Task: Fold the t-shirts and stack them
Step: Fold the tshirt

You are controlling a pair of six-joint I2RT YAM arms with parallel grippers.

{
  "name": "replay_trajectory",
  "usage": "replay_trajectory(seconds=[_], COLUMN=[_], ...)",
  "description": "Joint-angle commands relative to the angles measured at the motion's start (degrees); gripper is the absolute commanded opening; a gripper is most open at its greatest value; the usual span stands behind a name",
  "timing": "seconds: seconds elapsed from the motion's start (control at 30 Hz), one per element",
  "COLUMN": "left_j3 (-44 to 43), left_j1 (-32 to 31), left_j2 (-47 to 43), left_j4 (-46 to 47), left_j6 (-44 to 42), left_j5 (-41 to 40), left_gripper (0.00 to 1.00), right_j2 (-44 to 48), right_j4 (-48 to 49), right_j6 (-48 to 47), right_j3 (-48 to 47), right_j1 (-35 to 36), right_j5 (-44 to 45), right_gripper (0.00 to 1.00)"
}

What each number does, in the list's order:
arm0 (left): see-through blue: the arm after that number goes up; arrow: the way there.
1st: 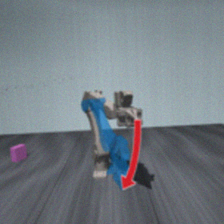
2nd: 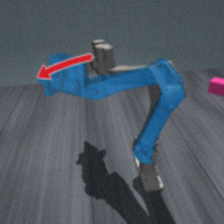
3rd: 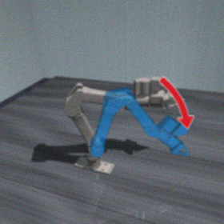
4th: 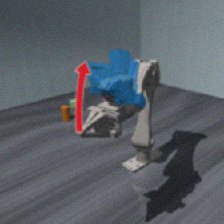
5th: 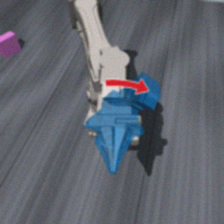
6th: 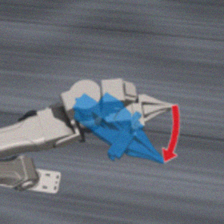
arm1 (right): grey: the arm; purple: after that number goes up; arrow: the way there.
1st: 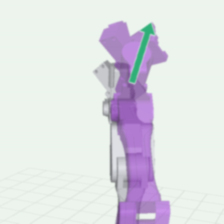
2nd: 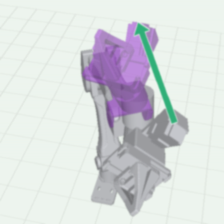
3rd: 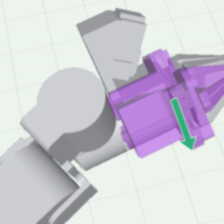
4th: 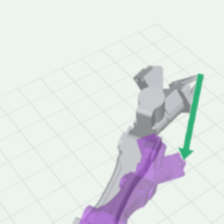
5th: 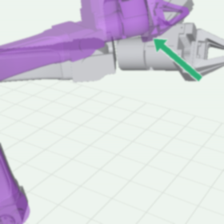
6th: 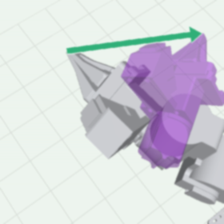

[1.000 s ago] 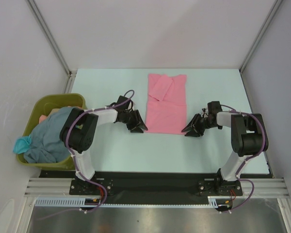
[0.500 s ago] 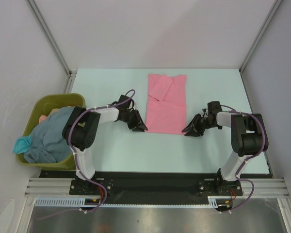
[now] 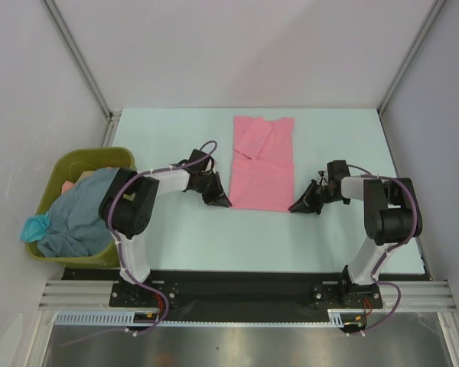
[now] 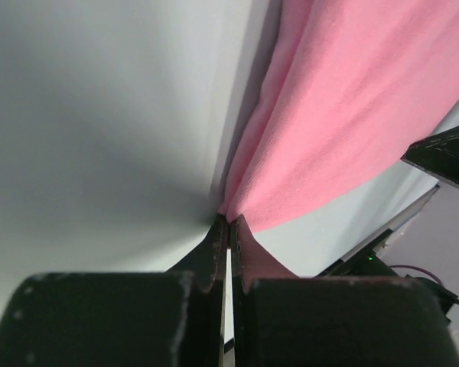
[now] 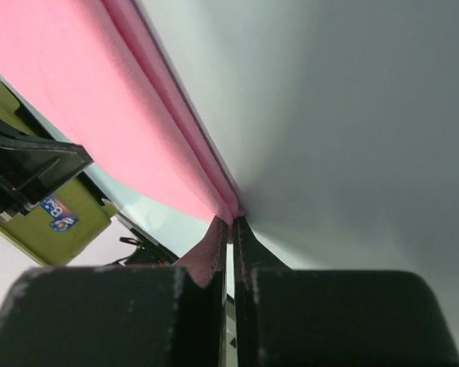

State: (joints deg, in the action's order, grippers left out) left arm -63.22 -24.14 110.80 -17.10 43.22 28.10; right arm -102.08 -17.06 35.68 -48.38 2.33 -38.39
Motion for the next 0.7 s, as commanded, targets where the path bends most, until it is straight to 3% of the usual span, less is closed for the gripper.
replay_trajectory(seconds=[0.0, 0.17, 0.37, 0.67], left_j3=[4.5, 11.17, 21.81, 36.84], left_j1=[-0.73, -2.66, -8.28, -20.85], left_j2=[-0.85, -7.25, -17.35, -34.59], left_j4=[-3.9, -3.11, -2.93, -6.71], left_j6=[-5.69, -5.26, -2.8, 8.8], left_j5=[-11.75, -12.8, -14.82, -16.76], left_gripper=[0.0, 0.0, 0.0, 0.0], right_j2=[1.53, 7.67, 21.29, 47.3], right_j4=[0.27, 0.27, 0.1, -11.58], right_j6=[-4.21, -3.78, 0.26, 5.7], right_j3=[2.76, 9.26, 21.91, 34.56], right_j1=[1.1, 4.43, 7.24, 11.56], right_j5=[4.99, 5.17, 5.87, 7.36], right_gripper=[0.0, 0.0, 0.0, 0.0])
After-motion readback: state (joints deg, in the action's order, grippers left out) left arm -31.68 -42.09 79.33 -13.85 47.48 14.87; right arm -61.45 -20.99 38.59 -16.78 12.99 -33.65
